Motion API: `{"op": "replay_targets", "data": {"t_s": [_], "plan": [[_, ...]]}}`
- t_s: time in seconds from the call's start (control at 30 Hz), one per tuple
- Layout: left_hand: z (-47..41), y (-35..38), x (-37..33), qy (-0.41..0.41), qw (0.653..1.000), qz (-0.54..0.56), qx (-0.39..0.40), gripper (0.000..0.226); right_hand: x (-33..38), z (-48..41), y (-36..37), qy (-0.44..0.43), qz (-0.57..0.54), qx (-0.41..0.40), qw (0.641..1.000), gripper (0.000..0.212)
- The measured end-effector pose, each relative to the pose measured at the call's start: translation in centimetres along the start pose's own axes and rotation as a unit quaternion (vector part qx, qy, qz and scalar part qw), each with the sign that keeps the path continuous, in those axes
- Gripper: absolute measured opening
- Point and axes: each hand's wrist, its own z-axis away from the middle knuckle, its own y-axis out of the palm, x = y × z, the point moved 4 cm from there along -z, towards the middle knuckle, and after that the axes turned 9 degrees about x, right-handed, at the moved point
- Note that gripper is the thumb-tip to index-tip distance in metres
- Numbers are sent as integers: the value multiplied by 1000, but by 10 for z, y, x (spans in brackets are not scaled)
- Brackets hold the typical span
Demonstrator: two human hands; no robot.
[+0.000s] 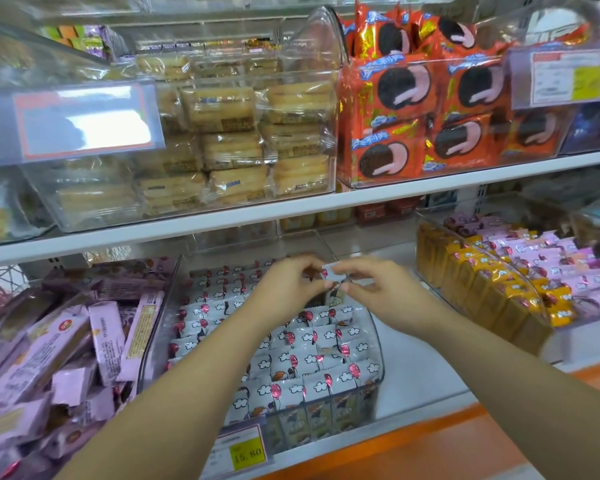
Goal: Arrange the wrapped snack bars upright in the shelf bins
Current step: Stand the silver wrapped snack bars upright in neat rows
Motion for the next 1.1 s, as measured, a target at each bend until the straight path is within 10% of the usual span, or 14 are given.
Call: {"op": "replay_targets", "data": {"t_s": [0.77,1.1], "plan": [[16,47,6,-93,901,-328,268,58,-15,7,-2,76,-83,64,992,40],[33,32,-7,-67,954,-227,183,48,8,24,2,76,10,-2,997,35]]}}
